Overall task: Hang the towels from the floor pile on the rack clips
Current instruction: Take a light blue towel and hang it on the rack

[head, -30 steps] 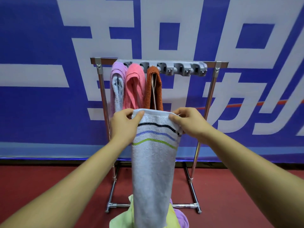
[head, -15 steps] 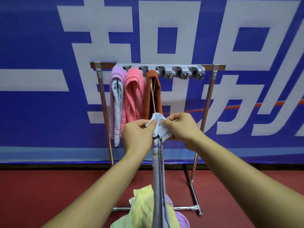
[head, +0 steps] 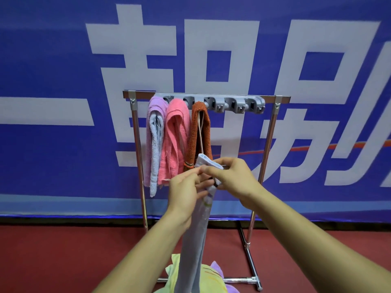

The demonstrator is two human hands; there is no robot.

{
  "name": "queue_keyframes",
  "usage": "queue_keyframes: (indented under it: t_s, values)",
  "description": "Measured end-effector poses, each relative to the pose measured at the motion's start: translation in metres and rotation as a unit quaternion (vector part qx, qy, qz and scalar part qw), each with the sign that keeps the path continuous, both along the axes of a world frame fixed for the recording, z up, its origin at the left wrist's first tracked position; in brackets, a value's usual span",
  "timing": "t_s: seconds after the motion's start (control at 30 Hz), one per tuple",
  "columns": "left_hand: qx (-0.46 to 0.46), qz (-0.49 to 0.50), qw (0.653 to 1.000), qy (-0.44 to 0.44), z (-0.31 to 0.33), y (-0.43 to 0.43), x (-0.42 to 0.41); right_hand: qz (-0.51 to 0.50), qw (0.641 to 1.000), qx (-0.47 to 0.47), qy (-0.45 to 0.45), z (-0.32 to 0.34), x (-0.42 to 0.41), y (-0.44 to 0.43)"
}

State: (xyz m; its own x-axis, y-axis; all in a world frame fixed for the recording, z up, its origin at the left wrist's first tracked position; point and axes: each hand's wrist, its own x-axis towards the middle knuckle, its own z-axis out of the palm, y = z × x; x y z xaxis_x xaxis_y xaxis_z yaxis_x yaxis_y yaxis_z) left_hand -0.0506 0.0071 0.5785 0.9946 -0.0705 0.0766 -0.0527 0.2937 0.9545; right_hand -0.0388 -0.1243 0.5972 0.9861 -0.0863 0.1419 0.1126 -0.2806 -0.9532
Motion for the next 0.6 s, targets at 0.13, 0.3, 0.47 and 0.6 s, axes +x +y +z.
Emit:
queue_keyframes:
  t_s: [0.13, 0.3, 0.47, 0.6]
  values:
    - [0.044, -0.006, 0.999, -0.017, -0.006, 0.01, 0.0, -0.013, 1.0, 0.007, -0.017, -0.002, -0.001, 0.0]
    - [0.12, 0.151, 0.977, -0.089, -0.044, 0.031, 0.007, -0.02, 0.997, -0.049, -0.06, 0.01, -0.006, 0.006]
    - [0.168, 0.029, 0.981, -0.094, -0.089, 0.037, 0.016, -0.012, 0.993, -0.046, -0.108, 0.028, -0.008, 0.007]
    - [0.157, -0.037, 0.985, -0.057, -0.114, 0.032, 0.017, -0.031, 0.989, -0.039, -0.138, 0.042, -0.008, -0.004]
